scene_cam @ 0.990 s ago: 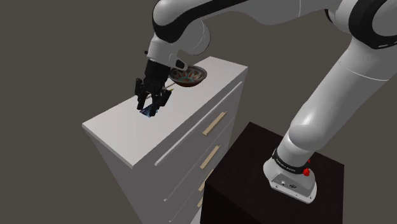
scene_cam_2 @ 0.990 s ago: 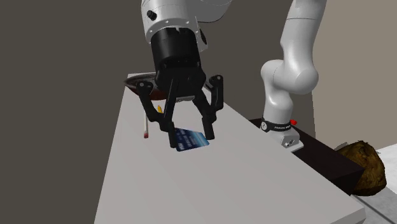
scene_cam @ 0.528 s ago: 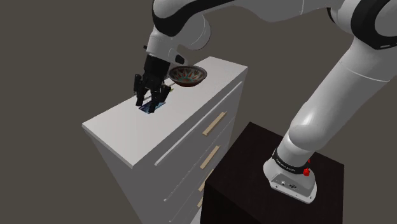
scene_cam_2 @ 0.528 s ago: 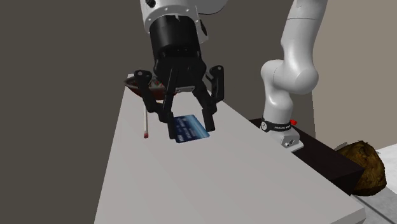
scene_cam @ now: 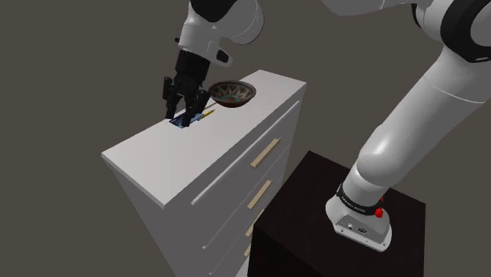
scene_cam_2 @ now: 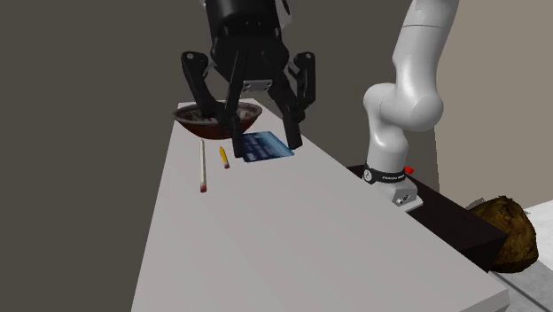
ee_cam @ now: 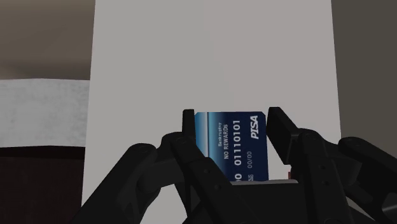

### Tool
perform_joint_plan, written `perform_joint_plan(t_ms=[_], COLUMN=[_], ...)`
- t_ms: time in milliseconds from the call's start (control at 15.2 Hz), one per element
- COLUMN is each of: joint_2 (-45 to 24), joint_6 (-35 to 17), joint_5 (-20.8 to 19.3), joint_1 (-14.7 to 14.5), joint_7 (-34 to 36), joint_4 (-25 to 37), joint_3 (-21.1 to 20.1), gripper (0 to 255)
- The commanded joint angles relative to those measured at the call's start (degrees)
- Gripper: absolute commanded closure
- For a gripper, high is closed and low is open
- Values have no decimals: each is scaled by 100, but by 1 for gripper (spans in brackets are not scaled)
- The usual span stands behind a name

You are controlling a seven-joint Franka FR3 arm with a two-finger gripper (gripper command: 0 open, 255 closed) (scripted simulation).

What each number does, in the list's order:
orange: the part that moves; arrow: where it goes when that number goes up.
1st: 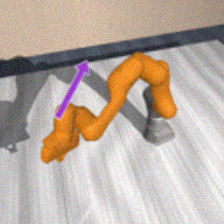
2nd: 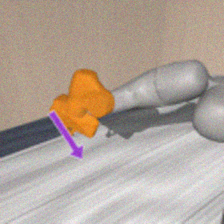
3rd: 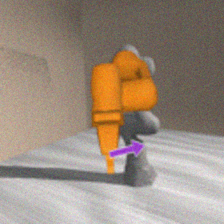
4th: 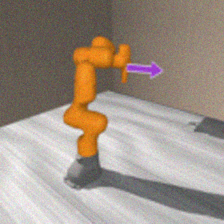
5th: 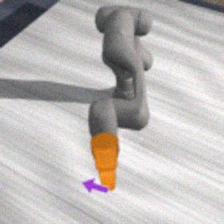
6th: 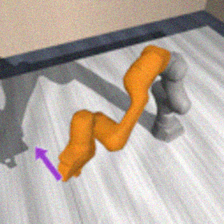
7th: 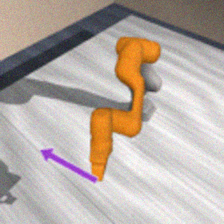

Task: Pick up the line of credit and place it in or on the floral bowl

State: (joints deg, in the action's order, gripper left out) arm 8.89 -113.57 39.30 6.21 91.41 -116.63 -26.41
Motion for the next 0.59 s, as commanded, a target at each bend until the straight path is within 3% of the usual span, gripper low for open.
perform_joint_plan(t_ms=[0, 528], joint_2=[-11, 34], joint_6=[124, 632], joint_5=[-47, -159], joint_1=[9, 47], joint_7=[91, 388], joint_4=[158, 691], joint_3=[7, 62], gripper=[255, 255])
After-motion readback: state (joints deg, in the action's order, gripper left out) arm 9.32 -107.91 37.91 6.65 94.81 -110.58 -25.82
